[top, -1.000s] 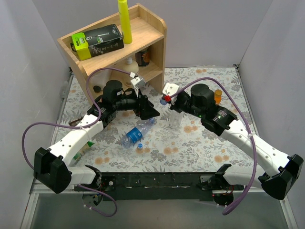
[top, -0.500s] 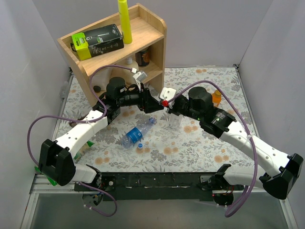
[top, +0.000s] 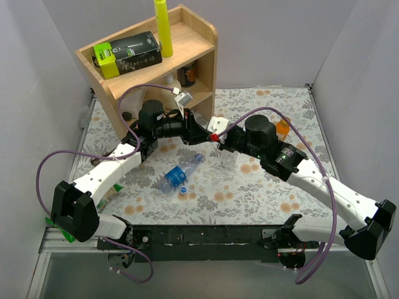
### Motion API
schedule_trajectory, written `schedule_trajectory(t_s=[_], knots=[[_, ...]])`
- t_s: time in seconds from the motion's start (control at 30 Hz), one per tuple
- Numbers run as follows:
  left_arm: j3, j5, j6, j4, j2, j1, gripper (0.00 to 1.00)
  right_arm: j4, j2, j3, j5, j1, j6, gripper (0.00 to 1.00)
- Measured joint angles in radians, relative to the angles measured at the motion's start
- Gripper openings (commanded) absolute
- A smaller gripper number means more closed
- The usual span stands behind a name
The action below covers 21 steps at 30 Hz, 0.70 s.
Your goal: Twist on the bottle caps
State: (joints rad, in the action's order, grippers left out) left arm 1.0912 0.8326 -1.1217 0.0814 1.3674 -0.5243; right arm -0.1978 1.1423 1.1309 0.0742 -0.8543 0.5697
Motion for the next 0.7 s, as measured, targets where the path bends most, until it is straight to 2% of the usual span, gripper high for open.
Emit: schedule_trajectory(t_s=[0.13, 0.17, 0.2, 0.27, 0.3, 0.4, 0.57, 0.7], knots=[[0.0, 0.013, 0.003, 0.0, 0.0, 0.0, 0.14, 0.0, 0.003, 0.0, -0.007, -0.004, 0.007, 0.01], [0.0, 0.014, 0.003, -0.002, 0.0, 0.001, 0.11, 0.0, 0.004, 0.0, -0.008, -0.005, 0.008, 0.06], [0.0, 0.014, 0.008, -0.003, 0.0, 0.001, 0.08, 0.0, 0.004, 0.0, -0.008, -0.005, 0.01, 0.22], [0.0, 0.016, 0.019, -0.006, 0.0, 0.002, 0.07, -0.002, 0.004, 0.0, -0.009, -0.005, 0.013, 0.39], [0.0, 0.016, 0.031, -0.011, 0.0, 0.002, 0.06, -0.006, 0.005, 0.002, -0.017, -0.006, 0.019, 0.52], [-0.004, 0.021, 0.074, -0.038, 0.0, 0.002, 0.05, -0.058, 0.003, 0.038, -0.052, -0.007, 0.043, 0.69], [-0.006, 0.009, 0.231, -0.103, -0.008, 0.003, 0.06, -0.187, -0.08, 0.082, -0.104, -0.01, 0.079, 0.7], [-0.067, -0.041, 0.476, -0.163, -0.071, -0.038, 0.08, -0.239, -0.216, 0.082, -0.211, 0.024, 0.12, 0.68]])
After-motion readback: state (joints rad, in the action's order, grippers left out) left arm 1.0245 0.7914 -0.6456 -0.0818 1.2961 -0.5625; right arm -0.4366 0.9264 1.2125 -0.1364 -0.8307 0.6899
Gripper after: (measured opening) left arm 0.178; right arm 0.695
